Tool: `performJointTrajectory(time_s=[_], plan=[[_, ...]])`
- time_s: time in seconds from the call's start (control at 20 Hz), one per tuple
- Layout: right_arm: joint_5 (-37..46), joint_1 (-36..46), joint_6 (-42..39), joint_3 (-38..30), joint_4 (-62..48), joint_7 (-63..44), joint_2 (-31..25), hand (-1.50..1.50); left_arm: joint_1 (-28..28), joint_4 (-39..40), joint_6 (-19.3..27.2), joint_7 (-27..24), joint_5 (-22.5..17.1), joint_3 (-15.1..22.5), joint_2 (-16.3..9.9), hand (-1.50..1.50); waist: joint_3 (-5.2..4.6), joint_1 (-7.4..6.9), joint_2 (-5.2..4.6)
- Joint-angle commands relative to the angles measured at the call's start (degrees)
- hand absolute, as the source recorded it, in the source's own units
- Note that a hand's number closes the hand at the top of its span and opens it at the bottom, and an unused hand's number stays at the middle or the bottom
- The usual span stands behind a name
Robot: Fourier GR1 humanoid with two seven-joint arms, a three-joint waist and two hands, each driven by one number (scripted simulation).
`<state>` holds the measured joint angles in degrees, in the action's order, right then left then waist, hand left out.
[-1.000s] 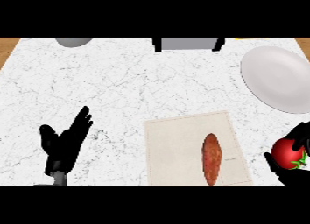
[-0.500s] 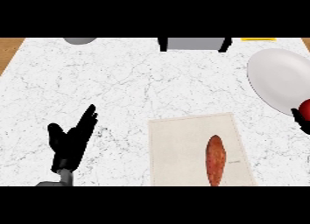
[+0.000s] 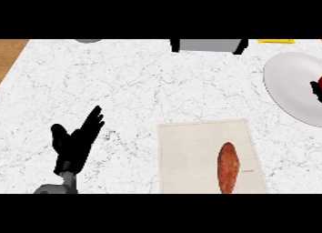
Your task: Pick the tomato from the placemat and place it in the plate
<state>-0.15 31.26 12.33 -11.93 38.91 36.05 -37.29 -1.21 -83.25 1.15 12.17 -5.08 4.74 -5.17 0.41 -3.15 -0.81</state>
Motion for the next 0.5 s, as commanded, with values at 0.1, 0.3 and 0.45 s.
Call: performJointTrajectory(time_s=[0.1, 0.3, 0.45], plan=[[2.1, 10.6, -1.1, -1.9, -15.7, 5.2, -2.7, 1.5, 1.3, 0.0, -1.5, 0.1, -0.6, 0.5, -0.1, 0.0, -0.11, -1.46, -0.69], [12.2, 8.5, -1.6, 7.8, -20.4, -3.6, -4.6, -1.5, -2.1, 1.3, 0.7, 1.6, 1.3, 1.8, 1.5, 0.0, -0.15, -2.58, -1.59], [12.9, 12.0, -3.7, 8.4, -24.1, -3.9, -1.8, -1.5, -0.4, 1.5, -0.4, 0.4, 0.6, 2.2, 1.9, 0.0, -0.04, -3.29, -1.55]])
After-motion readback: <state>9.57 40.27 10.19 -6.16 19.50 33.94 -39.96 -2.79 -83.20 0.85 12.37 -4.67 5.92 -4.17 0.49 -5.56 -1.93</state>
